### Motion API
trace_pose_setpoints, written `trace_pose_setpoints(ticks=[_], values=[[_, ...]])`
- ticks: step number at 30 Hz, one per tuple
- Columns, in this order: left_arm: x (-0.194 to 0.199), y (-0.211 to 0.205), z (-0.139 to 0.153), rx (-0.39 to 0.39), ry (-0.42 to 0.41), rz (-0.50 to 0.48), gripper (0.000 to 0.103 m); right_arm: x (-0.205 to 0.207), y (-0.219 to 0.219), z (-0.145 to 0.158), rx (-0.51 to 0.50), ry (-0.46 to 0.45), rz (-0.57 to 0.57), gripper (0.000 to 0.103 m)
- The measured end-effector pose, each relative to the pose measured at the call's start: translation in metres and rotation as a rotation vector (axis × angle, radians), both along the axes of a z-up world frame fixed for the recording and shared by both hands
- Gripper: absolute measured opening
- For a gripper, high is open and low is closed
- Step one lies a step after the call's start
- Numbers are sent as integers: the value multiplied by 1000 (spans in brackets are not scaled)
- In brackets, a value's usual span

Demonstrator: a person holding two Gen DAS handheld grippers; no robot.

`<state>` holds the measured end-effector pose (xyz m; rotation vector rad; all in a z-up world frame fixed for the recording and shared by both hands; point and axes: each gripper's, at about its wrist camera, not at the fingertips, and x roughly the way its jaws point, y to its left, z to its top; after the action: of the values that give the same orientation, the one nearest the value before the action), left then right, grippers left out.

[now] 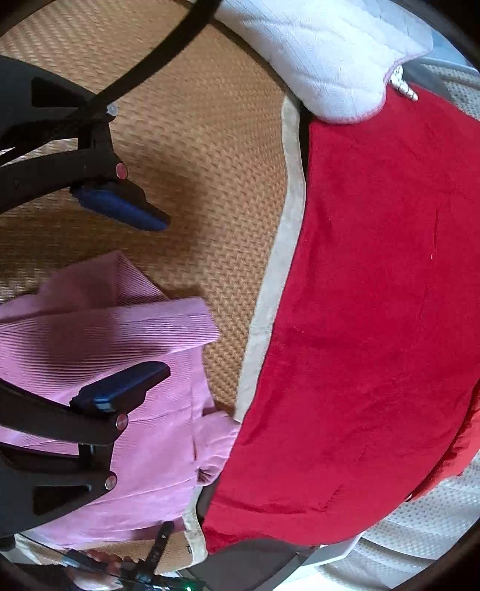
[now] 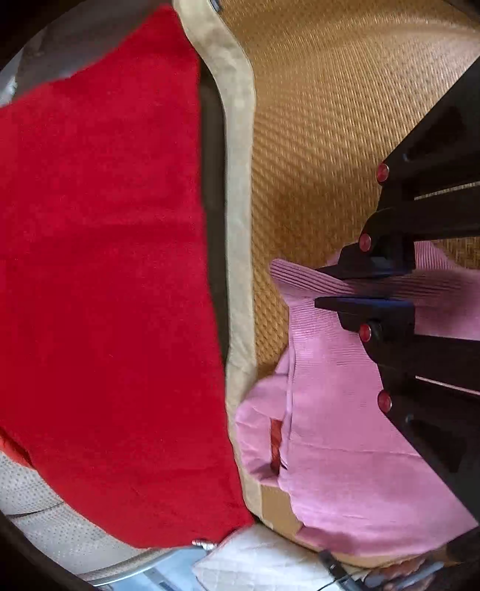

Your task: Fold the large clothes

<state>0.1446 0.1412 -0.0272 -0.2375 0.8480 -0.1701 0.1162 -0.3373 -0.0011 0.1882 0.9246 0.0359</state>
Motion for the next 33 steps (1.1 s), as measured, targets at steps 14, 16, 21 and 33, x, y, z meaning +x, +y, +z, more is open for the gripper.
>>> trace_pose_setpoints(ticks=[14, 16, 21, 33], values=[[40, 2, -41, -136, 160, -49, 11, 5, -8, -13, -13, 12, -52, 9], [33, -2, -31, -96, 109, -53, 9, 5, -9, -14, -10, 13, -51, 9], [20, -5, -9, -57, -8, -54, 9, 0, -10, -3, -10, -39, -62, 9], [13, -27, -14, 150, -1, 20, 61, -5, -19, -9, 14, 19, -93, 59]])
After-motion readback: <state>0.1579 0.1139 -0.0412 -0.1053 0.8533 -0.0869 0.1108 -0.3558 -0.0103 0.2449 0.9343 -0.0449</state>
